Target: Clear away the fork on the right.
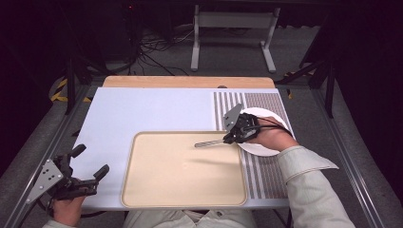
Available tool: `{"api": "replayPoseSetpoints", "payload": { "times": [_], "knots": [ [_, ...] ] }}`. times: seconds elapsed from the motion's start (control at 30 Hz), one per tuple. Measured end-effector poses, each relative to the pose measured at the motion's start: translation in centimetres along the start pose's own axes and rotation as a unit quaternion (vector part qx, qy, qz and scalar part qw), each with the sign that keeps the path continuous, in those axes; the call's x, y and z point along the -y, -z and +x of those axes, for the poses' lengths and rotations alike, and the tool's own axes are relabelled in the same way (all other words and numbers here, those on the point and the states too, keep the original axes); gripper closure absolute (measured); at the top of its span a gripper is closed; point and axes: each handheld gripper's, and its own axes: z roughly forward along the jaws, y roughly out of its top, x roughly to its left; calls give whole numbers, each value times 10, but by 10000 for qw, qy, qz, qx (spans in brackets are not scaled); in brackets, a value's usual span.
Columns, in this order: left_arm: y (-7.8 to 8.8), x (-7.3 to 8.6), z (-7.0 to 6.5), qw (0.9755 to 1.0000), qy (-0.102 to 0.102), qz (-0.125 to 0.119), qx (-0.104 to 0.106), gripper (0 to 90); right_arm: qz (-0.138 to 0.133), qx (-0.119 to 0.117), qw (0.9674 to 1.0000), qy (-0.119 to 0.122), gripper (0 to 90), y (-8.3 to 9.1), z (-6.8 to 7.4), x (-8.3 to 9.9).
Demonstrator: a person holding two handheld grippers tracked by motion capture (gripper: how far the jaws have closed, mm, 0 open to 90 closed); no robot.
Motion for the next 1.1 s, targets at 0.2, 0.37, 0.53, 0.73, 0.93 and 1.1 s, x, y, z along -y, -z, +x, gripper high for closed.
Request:
{"api": "replayPoseSetpoints", "payload": {
  "times": [0.2,0.37,0.53,0.73,0.93,1.1],
  "knots": [
    [0,0,0,10000,-1,0,13,0,-3,-73,10000,-28,849,-10,-4,-3],
    [0,0,0,10000,3,-4,13,0,14,-116,9999,-30,849,-17,-7,-5],
    [0,0,0,10000,3,-5,18,0,-17,-166,9999,-11,849,-24,-9,-9],
    [0,0,0,10000,1,5,14,0,-33,-217,9998,7,849,-31,-10,-11],
    [0,0,0,10000,0,0,20,0,-33,-260,9997,3,848,-38,-10,-12],
    [0,0,0,10000,2,2,16,0,63,-312,9995,49,848,-44,-11,-13]
  ]
}}
